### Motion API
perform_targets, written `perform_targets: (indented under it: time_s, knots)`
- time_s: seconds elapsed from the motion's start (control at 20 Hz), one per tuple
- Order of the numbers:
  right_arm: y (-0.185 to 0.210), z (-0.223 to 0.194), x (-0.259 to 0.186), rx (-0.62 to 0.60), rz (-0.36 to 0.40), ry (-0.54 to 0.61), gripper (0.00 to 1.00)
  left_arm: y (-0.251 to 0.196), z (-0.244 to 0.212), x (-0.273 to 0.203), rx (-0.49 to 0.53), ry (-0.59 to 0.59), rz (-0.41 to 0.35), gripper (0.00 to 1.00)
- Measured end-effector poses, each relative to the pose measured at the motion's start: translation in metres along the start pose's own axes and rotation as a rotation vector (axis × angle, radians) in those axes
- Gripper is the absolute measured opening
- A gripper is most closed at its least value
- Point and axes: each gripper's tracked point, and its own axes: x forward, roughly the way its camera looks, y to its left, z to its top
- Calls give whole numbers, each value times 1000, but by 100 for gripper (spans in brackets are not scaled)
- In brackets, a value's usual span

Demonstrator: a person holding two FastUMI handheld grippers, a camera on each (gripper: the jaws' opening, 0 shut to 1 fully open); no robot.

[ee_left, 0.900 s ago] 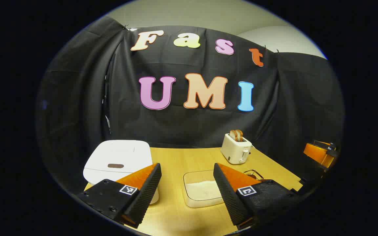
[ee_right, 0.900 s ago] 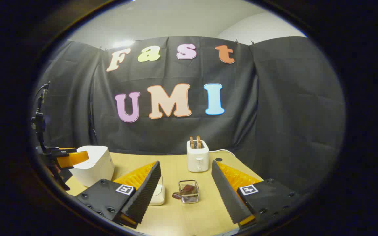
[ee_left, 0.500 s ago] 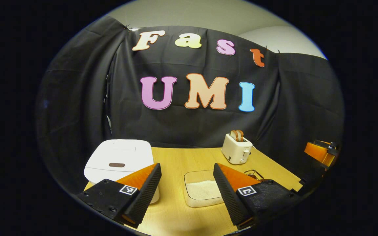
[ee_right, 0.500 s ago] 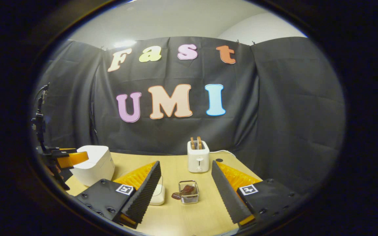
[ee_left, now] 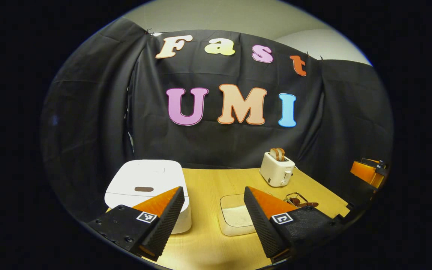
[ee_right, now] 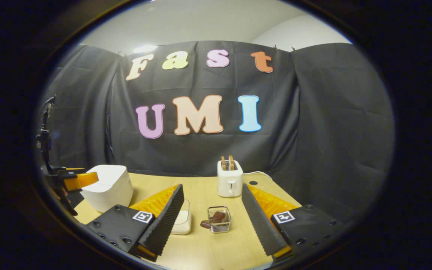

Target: Close the left gripper, press the button to open the rice cooker; take a wooden spoon from the chopstick holder with the right hand, scoop a spoonful of rice and pour it into the rice cooker, then put the wooden spoon back into the chopstick holder.

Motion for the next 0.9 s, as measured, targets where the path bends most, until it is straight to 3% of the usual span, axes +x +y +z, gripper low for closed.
perform_targets:
  time_s: [0.45, 0.65, 0.7, 0.9]
  knots:
    - [12, -2, 9, 7, 20, -7, 95, 16, -3, -2, 11, 6, 15, 89]
    - [13, -2, 17, 14, 22, -4, 95, 34, -5, -1, 46, 15, 43, 68]
    - [14, -1, 19, 15, 22, -4, 95, 40, -6, -1, 49, 18, 59, 55]
    - [15, -4, 25, 8, 18, 4, 95, 57, -11, 2, 40, 36, 93, 20]
